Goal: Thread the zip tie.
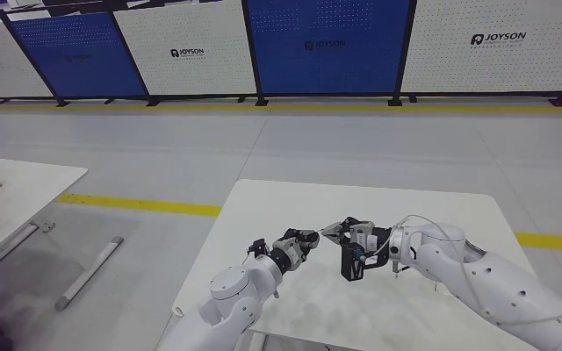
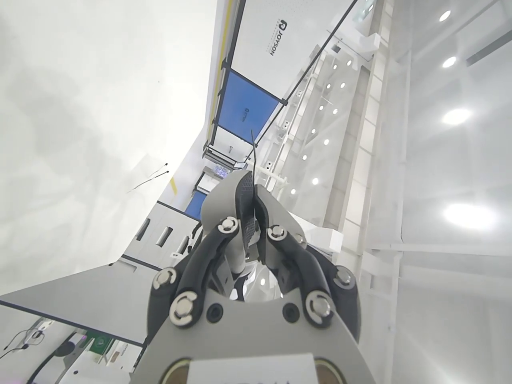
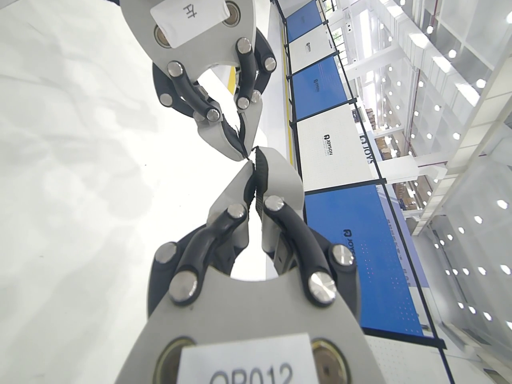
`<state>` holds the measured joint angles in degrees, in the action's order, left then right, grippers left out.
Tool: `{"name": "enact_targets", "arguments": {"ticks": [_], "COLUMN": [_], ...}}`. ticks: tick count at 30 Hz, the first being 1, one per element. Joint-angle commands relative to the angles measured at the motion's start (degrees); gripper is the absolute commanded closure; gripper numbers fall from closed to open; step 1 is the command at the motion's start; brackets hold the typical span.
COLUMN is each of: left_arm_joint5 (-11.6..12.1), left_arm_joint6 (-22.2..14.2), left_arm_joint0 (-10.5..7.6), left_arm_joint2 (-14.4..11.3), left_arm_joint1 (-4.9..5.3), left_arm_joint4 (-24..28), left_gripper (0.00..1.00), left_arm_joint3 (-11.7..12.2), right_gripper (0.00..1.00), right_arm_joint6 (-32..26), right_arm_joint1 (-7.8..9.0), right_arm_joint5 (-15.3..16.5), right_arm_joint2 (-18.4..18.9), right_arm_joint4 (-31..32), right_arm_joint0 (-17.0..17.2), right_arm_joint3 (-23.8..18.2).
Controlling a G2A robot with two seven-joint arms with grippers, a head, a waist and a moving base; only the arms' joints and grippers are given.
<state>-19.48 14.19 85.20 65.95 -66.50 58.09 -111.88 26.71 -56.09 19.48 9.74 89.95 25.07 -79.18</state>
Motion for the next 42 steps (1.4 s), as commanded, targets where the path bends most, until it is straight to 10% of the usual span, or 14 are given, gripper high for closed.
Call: {"name": "enact_targets", "arguments": {"ticks": [1,6,11,18,27,42], "left_arm_joint5": [0.0,0.0,0.01,1.82,8.33,10.86], "left_arm_joint6": [-0.07,-0.2,-0.17,-0.68,-0.7,0.6], "left_arm_joint0": [0.04,0.04,0.0,0.76,2.72,2.7], "left_arm_joint2": [-0.09,-0.22,-0.07,-0.17,-3.7,-4.45], "left_arm_joint1": [0.01,0.03,0.03,0.16,0.43,0.09], "left_arm_joint4": [-0.19,-0.44,-1.07,-7.64,-27.92,-30.27], "left_gripper": [1.0,1.0,1.0,1.0,1.0,1.0], "left_arm_joint3": [-0.02,0.02,0.26,0.54,1.65,2.96], "right_gripper": [1.0,1.0,0.0,0.0,0.0,0.0], "right_arm_joint6": [0.0,-0.59,-0.39,1.95,-1.26,-1.96], "right_arm_joint1": [0.0,-0.03,0.27,2.71,6.03,6.2], "right_arm_joint5": [0.0,-0.38,-0.26,-1.17,0.0,0.0], "right_arm_joint2": [0.0,1.06,2.86,7.54,8.88,8.14], "right_arm_joint4": [0.0,0.0,0.0,-1.84,-23.97,-26.42], "right_arm_joint0": [0.0,1.33,2.54,7.2,12.67,12.08], "right_arm_joint3": [0.0,-0.52,-0.6,-0.22,-1.54,-1.99]}}
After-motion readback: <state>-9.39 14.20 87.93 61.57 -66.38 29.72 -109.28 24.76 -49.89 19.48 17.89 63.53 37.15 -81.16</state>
